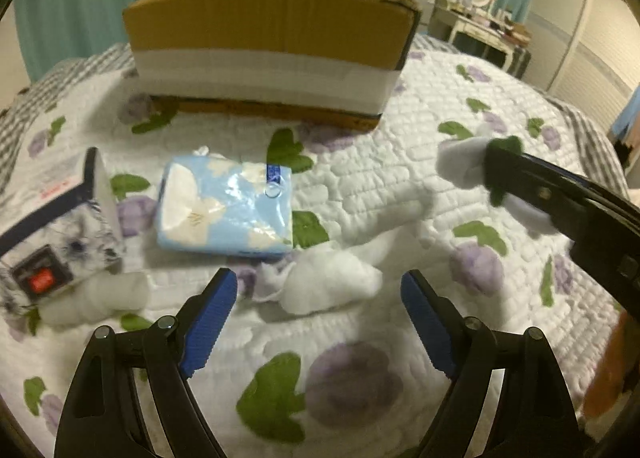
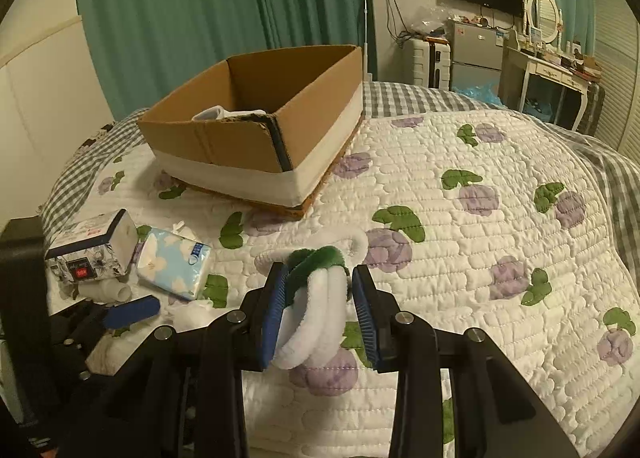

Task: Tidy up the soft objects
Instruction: 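Grasp the white cotton piece with the left gripper, then carry the hair ties and cotton piece over the box and open both grippers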

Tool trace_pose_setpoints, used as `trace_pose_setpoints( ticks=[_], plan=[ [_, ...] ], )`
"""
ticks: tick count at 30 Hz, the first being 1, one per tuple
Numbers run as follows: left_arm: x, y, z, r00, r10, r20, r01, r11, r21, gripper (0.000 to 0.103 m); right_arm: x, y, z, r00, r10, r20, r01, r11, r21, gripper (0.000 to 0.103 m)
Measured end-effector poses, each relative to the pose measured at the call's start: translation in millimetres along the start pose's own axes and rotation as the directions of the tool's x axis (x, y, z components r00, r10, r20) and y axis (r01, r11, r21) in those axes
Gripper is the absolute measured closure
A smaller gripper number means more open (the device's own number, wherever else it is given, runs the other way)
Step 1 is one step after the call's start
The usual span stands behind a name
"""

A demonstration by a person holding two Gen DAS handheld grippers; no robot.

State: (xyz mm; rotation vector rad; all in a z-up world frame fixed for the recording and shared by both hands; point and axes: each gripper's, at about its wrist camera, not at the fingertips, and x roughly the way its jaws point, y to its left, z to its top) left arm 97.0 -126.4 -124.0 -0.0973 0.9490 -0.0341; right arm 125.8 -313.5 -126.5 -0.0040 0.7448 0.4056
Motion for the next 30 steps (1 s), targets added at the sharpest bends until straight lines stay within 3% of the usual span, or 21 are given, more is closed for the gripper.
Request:
trace_pose_setpoints(
  ticks=[1, 5, 8, 20, 25, 30],
  plan=[
    [5, 0, 1, 1.000, 0.006, -0.006, -0.006, 1.000, -0.007, 0.022, 0, 0, 0, 1.000, 0.000, 0.000, 0.000, 1.000, 0.002, 0.069],
    [16, 2, -2, 0.999, 0.004, -0.036, -0.005, 1.000, -0.017, 0.050, -1, -2, 0, 1.000, -0.001, 0.006, 0.001, 1.000, 0.003, 0.069],
    [15, 7, -4, 0.999, -0.031, -0.041, 0.031, 0.999, -0.019, 0.057, -1, -2, 0, 1.000, -0.004, 0.004, 0.004, 1.000, 0.001, 0.069],
    [-42, 25, -17, 0.997, -0.066, 0.036, 0.065, 0.998, 0.021, 0.060, -29, 6, -5, 0.997, -0.042, 0.065, 0.042, 0.999, 0.002, 0.069],
    [-77, 31, -5, 0.991, -0.054, 0.125, 0.050, 0.998, 0.035, 0.060, -57, 19, -4, 0.990, -0.078, 0.116, 0.078, 0.997, 0.002, 0.069],
    [-120, 39, 16, 0.971, -0.049, 0.233, 0.033, 0.997, 0.071, 0.060, -89, 43, 11, 0.981, -0.073, 0.182, 0.080, 0.996, -0.031, 0.069]
  ],
)
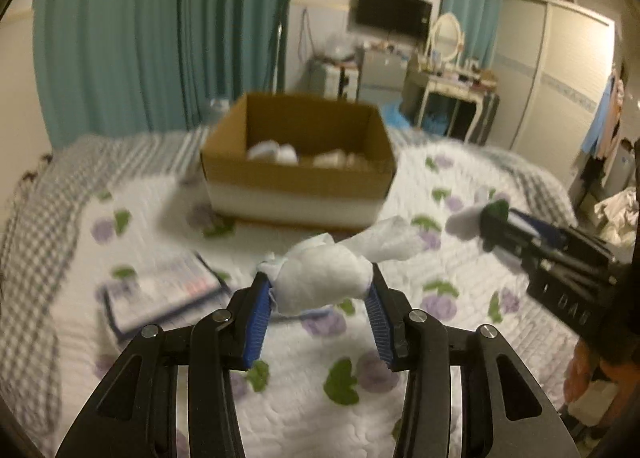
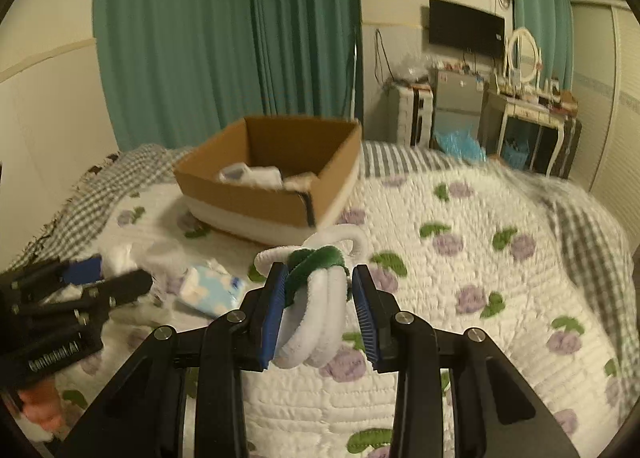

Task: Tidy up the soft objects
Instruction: 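Carry the hair ties and cotton piece over the box and open both grippers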

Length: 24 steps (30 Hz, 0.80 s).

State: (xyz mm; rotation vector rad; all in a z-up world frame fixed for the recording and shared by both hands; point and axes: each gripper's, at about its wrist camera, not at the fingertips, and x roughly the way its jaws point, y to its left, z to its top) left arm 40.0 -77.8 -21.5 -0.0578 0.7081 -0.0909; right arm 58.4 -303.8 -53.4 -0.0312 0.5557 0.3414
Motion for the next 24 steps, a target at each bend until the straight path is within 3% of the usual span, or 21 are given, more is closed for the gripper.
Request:
trace_pose_setpoints(
  ticks=[7, 12, 19, 24],
  plan=[
    [-31, 7, 49, 0.994, -0.010, 0.110, 0.002, 0.997, 0.075, 0.060, -24, 18, 56, 0.995, 0.021, 0.101, -0.016, 0.998, -0.053, 0.069],
    [-28, 21, 82, 0.990, -0.041, 0.135, 0.027, 0.994, 0.107, 0.060, -24, 28, 101, 0.984, 0.043, 0.171, -0.028, 0.995, -0.091, 0.069],
    [3, 25, 133, 0.978, -0.025, 0.208, -0.027, 0.969, 0.244, 0.060, 26, 36, 143, 0.983, 0.029, 0.181, -0.008, 0.993, -0.119, 0.069],
    [58, 26, 159, 0.989, -0.057, 0.136, 0.023, 0.970, 0.242, 0.060, 89, 25, 159, 0.993, 0.016, 0.119, -0.004, 0.995, -0.098, 0.069]
  ],
)
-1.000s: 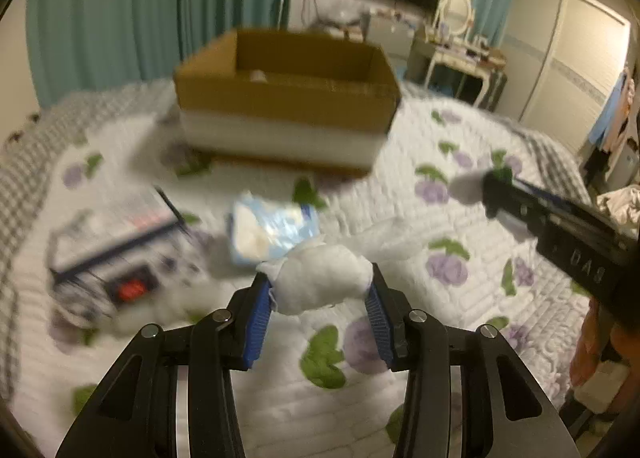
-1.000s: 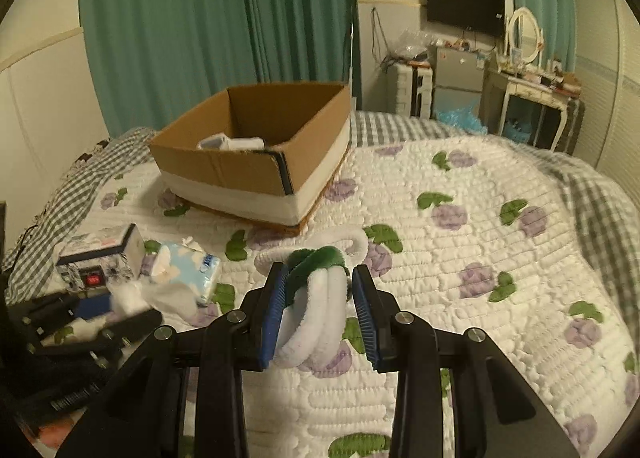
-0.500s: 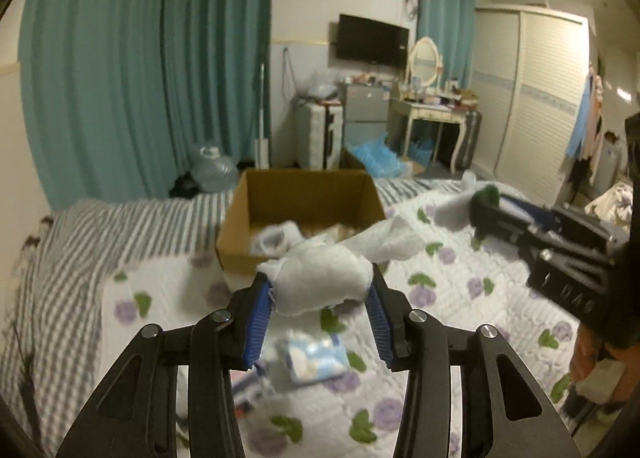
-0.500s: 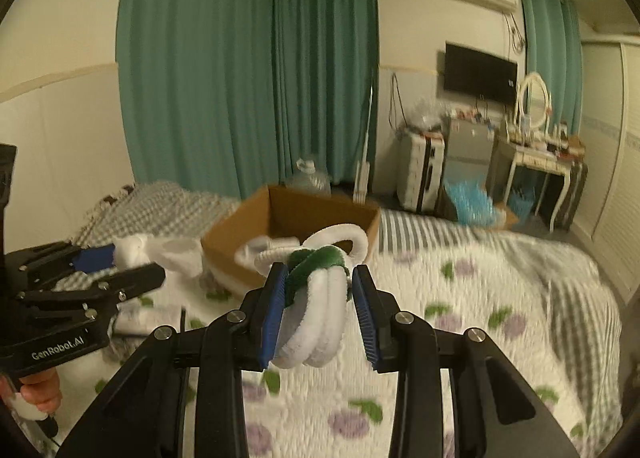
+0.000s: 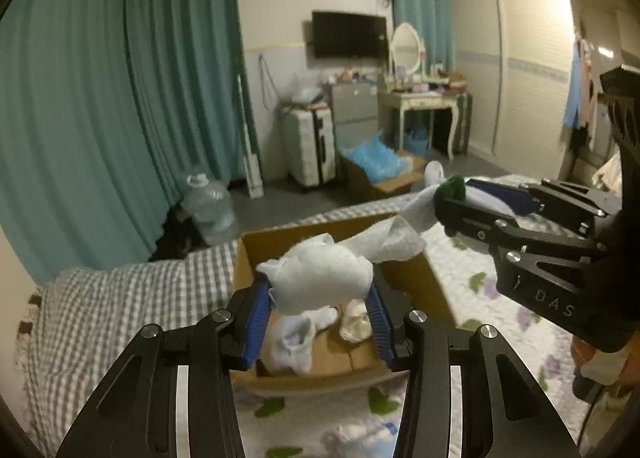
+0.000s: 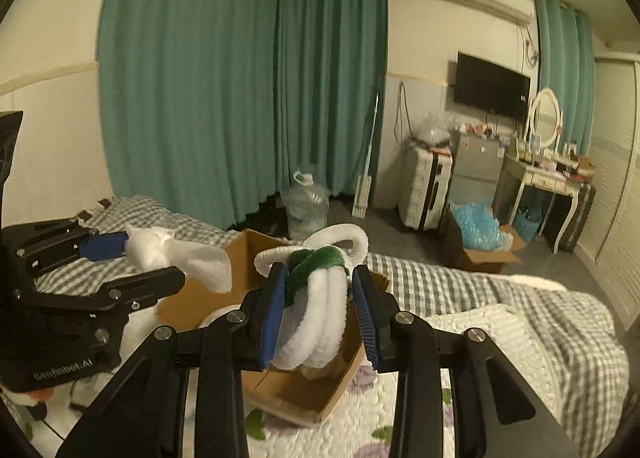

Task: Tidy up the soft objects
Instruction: 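Carry the hair ties and cotton piece over the box and open both grippers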

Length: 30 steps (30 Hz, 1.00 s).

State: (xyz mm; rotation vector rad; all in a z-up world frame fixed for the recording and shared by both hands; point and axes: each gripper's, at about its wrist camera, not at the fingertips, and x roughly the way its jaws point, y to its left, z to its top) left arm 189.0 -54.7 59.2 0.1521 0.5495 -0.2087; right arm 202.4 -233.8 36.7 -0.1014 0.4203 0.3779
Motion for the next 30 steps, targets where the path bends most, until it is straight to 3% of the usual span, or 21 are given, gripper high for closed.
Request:
trace_pose_setpoints(
  ticks=[9, 10, 13, 17, 21, 24, 30],
  plan=[
    [101, 14, -14, 0.989, 0.021, -0.144, -0.019, 1.000, 0.013, 0.057, 82, -12, -21, 0.995, 0.036, -0.098, -0.031, 0.998, 0.054, 0.068],
    [109, 15, -16, 0.988, 0.027, -0.151, -0.025, 1.000, 0.020, 0.055, 86, -13, -24, 0.994, 0.040, -0.101, -0.034, 0.998, 0.062, 0.063],
    [118, 12, -22, 0.987, 0.033, -0.158, -0.028, 0.999, 0.035, 0.033, 90, -18, -32, 0.995, 0.017, -0.095, -0.011, 0.998, 0.063, 0.029],
    [122, 15, -23, 0.978, 0.130, -0.161, -0.127, 0.991, 0.027, 0.033, 82, -27, -33, 0.996, -0.003, -0.086, 0.009, 0.997, 0.071, 0.024],
    [114, 19, -21, 0.974, 0.147, -0.172, -0.149, 0.989, 0.004, 0.033, 55, -28, -27, 0.998, -0.021, -0.067, 0.026, 0.997, 0.071, 0.020],
    [92, 20, -14, 0.978, 0.153, -0.139, -0.153, 0.988, 0.012, 0.033, 26, -26, -22, 0.998, -0.039, -0.047, 0.041, 0.998, 0.056, 0.018],
    [5, 24, 6, 0.989, 0.143, -0.022, -0.143, 0.990, -0.001, 0.030, -53, -6, -4, 0.998, -0.054, 0.016, 0.054, 0.998, 0.020, 0.010]
  ],
)
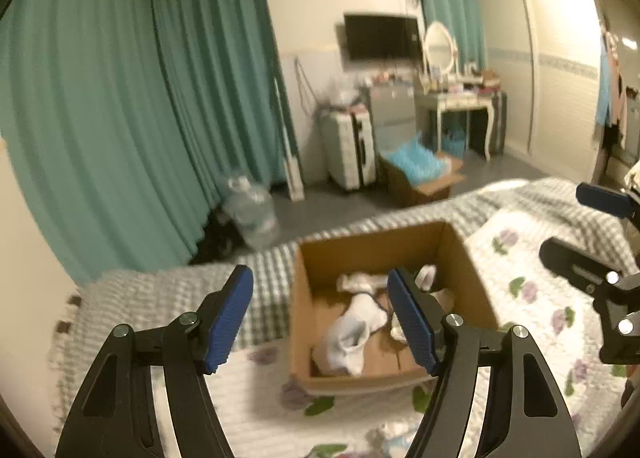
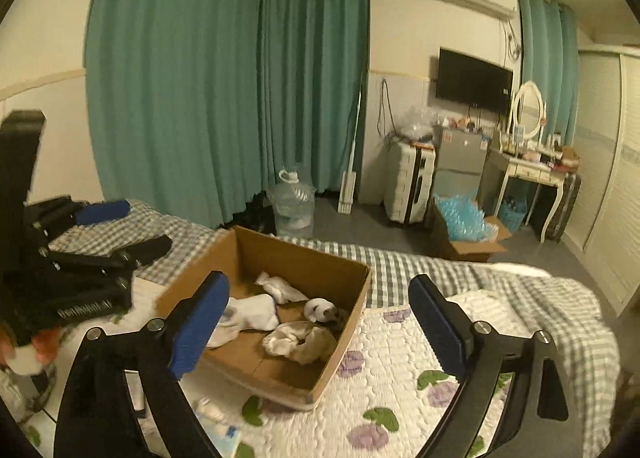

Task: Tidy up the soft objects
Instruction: 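Grasp the black-and-white tissue paper pack with the right gripper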

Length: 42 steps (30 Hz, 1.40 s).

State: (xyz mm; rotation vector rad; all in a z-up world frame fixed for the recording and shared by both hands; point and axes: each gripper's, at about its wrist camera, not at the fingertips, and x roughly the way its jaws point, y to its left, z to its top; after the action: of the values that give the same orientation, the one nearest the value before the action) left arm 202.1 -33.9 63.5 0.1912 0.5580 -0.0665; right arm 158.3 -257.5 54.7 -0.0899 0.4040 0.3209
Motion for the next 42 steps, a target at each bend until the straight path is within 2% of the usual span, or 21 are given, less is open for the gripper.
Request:
trace_pose_setpoints(
  ticks=[1, 2, 8, 11, 15, 18, 22, 27, 29, 34, 38, 42],
  plan=[
    [-20, 4, 2, 1.000, 0.007, 0.026, -0.007, 1.000, 0.000, 0.022, -14, 6, 2, 1.000, 0.000, 0.009, 0.000, 1.000, -0.009, 0.008],
    [-35, 6, 3, 0.999, 0.008, 0.043, -0.008, 1.000, 0.004, 0.019, -29, 11, 5, 1.000, 0.001, 0.017, 0.000, 1.000, -0.016, 0.007],
    [-132, 31, -1, 0.989, 0.046, 0.144, -0.048, 0.999, 0.011, 0.019, -90, 53, 11, 0.998, 0.050, 0.029, -0.047, 0.995, -0.088, 0.007],
    [-171, 46, -15, 0.985, 0.054, 0.162, -0.056, 0.998, 0.007, 0.019, -108, 79, -2, 0.996, 0.087, 0.022, -0.084, 0.990, -0.117, 0.007],
    [-191, 60, -41, 0.984, 0.094, 0.148, -0.095, 0.996, -0.002, 0.019, -107, 119, -37, 0.985, 0.168, -0.029, -0.170, 0.974, -0.148, 0.007],
    [-185, 73, -72, 0.990, 0.080, 0.115, -0.080, 0.997, -0.003, 0.019, -85, 150, -73, 0.971, 0.224, -0.088, -0.236, 0.958, -0.162, 0.007],
    [-158, 92, -122, 0.996, 0.084, 0.015, -0.083, 0.995, -0.062, 0.019, -45, 185, -117, 0.949, 0.267, -0.168, -0.295, 0.940, -0.172, 0.007],
    [-111, 117, -179, 0.992, 0.087, -0.087, -0.103, 0.974, -0.203, 0.019, 7, 219, -159, 0.937, 0.264, -0.227, -0.315, 0.922, -0.226, 0.007],
    [-96, 124, -197, 0.986, 0.103, -0.127, -0.130, 0.966, -0.225, 0.019, 20, 231, -168, 0.926, 0.286, -0.247, -0.345, 0.907, -0.243, 0.007],
    [-75, 129, -225, 0.979, 0.133, -0.155, -0.165, 0.963, -0.215, 0.019, 51, 257, -187, 0.888, 0.325, -0.326, -0.420, 0.861, -0.285, 0.007],
    [-64, 141, -240, 0.975, 0.117, -0.191, -0.164, 0.952, -0.257, 0.019, 66, 267, -199, 0.890, 0.301, -0.341, -0.411, 0.855, -0.317, 0.006],
    [-64, 150, -245, 0.976, 0.095, -0.195, -0.151, 0.943, -0.296, 0.019, 78, 276, -205, 0.892, 0.267, -0.364, -0.398, 0.846, -0.355, 0.006]
  ],
)
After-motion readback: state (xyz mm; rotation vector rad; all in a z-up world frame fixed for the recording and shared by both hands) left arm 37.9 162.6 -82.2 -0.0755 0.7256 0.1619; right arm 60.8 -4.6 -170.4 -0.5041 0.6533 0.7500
